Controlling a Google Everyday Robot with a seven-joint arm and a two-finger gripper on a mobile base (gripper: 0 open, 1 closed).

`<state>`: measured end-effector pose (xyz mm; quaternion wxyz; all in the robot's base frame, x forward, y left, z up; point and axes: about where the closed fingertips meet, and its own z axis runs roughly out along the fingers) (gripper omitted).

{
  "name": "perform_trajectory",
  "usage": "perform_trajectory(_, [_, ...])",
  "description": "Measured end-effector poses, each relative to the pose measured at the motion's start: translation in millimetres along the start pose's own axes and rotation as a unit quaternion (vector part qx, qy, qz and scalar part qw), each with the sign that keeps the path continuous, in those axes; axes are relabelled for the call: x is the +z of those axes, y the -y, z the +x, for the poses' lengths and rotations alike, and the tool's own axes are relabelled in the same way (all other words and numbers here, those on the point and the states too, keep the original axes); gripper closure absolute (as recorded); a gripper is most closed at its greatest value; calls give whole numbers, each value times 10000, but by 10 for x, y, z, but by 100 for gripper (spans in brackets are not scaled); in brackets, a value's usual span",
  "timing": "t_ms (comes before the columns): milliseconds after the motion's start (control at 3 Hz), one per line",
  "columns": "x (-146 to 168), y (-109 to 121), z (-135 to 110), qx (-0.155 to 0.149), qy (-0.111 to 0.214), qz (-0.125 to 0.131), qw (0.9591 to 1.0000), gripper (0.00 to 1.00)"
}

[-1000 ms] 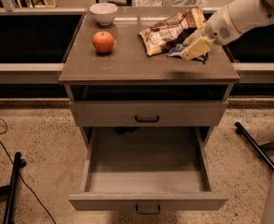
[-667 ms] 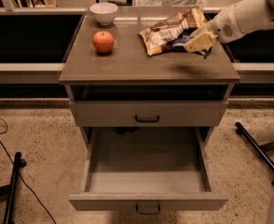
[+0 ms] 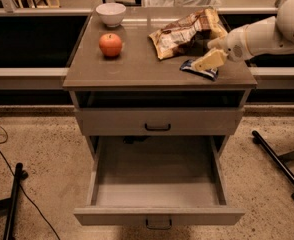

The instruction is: Pick rxbar blueberry from middle drawer and place on counter

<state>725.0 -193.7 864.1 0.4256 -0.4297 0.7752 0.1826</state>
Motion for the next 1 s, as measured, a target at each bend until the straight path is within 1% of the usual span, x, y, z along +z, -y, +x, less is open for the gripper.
perform_trajectory(333, [7,-1,10,7,-3,-6,10000,0])
perform_trajectory(667, [-154,60,149,-306,-122,106,9994,0])
perform_trajectory(1000, [-618,155,342,-932,-111,476,9944,0])
